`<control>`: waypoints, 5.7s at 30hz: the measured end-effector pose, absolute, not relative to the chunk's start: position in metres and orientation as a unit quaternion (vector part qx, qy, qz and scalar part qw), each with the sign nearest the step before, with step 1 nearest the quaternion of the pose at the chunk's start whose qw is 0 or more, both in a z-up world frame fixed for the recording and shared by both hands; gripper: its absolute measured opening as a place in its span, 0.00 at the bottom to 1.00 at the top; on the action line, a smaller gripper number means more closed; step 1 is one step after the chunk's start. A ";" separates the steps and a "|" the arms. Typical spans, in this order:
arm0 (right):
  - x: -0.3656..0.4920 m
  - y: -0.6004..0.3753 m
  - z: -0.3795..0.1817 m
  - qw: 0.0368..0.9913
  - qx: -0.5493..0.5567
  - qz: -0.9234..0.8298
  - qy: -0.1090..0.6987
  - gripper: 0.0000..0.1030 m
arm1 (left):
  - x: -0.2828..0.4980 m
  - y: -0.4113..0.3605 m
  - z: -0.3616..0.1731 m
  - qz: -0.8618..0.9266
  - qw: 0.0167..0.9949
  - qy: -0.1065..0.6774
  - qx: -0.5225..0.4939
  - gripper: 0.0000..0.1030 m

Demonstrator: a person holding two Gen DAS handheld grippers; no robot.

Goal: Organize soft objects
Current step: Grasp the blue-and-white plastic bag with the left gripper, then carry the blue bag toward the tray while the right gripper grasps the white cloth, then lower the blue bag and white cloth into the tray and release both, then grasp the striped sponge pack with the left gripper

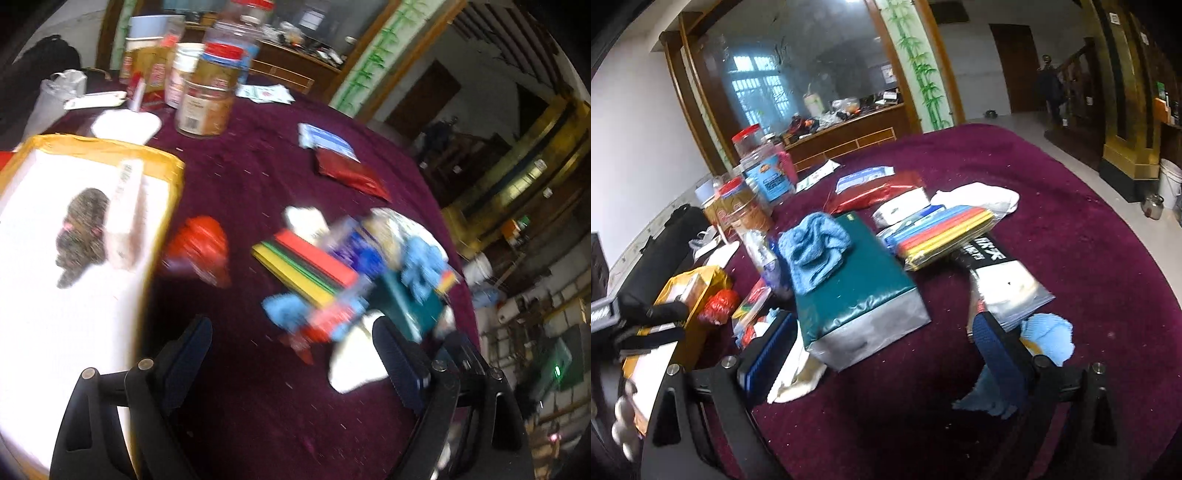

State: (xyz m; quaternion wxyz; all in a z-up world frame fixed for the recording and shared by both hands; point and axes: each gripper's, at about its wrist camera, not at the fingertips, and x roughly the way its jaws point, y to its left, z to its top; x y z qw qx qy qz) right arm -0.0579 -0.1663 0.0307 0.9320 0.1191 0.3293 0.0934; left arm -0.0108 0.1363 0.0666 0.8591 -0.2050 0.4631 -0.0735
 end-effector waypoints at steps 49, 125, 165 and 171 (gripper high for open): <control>-0.043 -0.156 0.018 0.912 0.139 0.111 0.369 0.92 | -0.067 0.144 0.107 -0.204 0.872 0.366 -0.254 0.26; 0.038 0.181 0.076 0.824 0.038 0.340 0.453 0.62 | -0.038 0.388 0.056 0.005 0.869 0.351 -0.348 0.66; -0.044 -0.161 0.018 0.902 0.136 0.161 0.376 0.76 | 0.056 0.092 0.018 -0.037 0.846 0.500 -0.182 0.55; -0.042 -0.161 0.014 0.899 0.137 0.156 0.385 0.76 | 0.024 0.103 0.038 -0.091 0.850 0.480 -0.195 0.21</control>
